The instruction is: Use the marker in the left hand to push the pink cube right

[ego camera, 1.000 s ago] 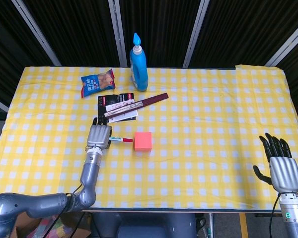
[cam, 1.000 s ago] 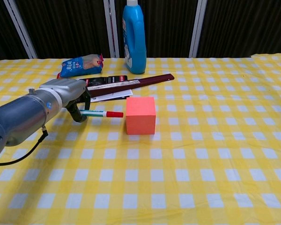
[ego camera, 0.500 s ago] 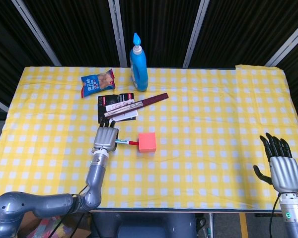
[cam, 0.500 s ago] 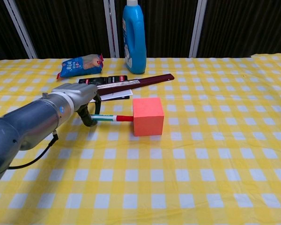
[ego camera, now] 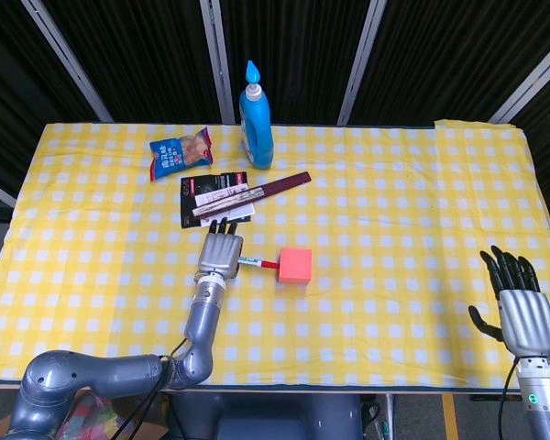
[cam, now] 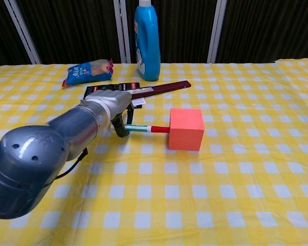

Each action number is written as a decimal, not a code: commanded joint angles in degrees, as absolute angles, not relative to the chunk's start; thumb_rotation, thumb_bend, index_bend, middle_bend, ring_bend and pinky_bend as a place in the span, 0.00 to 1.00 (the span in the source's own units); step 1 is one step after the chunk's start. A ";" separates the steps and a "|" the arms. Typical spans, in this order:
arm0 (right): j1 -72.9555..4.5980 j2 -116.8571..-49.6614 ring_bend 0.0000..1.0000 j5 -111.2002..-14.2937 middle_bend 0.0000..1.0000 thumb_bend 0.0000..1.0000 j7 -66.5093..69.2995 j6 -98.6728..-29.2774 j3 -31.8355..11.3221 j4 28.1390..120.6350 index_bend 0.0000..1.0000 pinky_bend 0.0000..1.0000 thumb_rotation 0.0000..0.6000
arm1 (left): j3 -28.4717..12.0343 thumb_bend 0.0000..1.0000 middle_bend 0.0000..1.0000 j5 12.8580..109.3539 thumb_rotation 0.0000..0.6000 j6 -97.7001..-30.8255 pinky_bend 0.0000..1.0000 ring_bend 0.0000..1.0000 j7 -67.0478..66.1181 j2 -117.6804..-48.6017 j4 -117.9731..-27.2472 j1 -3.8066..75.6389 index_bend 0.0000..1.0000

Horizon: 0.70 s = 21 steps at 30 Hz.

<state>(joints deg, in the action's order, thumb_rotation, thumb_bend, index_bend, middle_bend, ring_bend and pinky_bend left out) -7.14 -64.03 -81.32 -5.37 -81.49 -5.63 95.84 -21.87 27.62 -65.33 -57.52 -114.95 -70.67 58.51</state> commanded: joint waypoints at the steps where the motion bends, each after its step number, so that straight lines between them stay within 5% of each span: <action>1: -7.17 -64.03 0.00 -81.36 0.00 0.38 -5.53 -81.50 -5.63 95.75 0.00 0.00 1.00 | -22.11 0.45 0.11 27.17 1.00 -65.37 0.08 0.00 -57.86 -115.81 -70.15 59.07 0.58; 21: -7.16 -64.19 0.00 -81.44 0.00 0.38 -5.90 -81.67 -5.59 95.83 0.00 0.00 1.00 | -21.97 0.45 0.12 25.61 1.00 -66.68 0.08 0.00 -58.98 -113.48 -72.53 58.15 0.59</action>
